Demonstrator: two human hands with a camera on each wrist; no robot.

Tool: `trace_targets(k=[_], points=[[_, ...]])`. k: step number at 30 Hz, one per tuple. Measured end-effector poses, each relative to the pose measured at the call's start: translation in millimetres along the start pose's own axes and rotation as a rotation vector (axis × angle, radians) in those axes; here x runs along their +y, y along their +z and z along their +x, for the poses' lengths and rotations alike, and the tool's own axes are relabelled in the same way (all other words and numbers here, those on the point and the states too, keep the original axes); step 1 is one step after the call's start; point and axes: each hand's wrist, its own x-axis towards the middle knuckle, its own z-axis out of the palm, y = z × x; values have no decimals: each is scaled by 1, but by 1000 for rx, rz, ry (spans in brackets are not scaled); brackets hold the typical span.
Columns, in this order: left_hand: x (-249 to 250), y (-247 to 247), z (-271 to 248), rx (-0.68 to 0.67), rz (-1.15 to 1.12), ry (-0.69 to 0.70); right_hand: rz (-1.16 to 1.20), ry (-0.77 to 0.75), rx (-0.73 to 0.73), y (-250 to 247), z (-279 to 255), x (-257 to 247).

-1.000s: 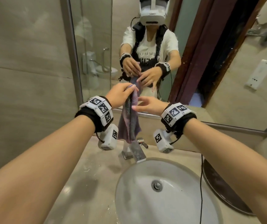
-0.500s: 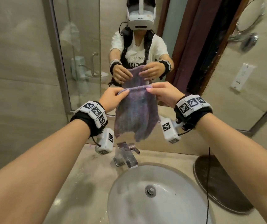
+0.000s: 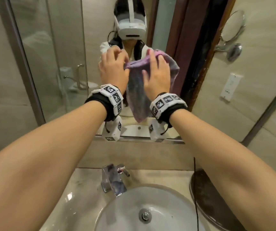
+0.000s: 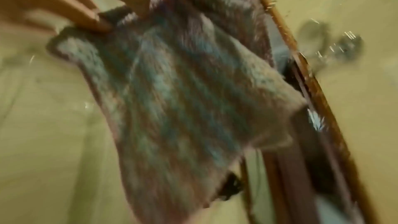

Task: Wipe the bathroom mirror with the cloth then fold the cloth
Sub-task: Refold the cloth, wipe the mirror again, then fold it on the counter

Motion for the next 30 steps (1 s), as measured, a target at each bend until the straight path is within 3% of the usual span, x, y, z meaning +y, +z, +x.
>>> trace_targets(k=[3,6,10,12,15,17,19,22,26,30], points=[[-19,3,-4,-9,71,-32,-272,-223,-137,22,-8,12],[-51,1,-18,-9,57,-17,-347,-291,-148,41,-10,22],[-95,-14,-35,129,43,-38,-358,-380,-158,63,-12,7],[-116,-25,-38,167,55,-80,-415,-575,-110,80,-17,-13],[-142,-47,-42,188,145,-75,-348,-995,-27,101,-22,-39],[-154,-60,-44,209,170,-67,-293,-1123,-2,100,-14,-47],[-169,-76,-46,242,200,-89,-213,-1143,-15,100,1,-52],[-186,-93,-49,274,243,-127,-226,-1163,-166,106,12,-52],[-193,-97,-56,273,273,-156,-432,-934,-302,113,-11,-51],[-185,-86,-62,216,257,-123,-466,-924,-244,97,-6,-38]])
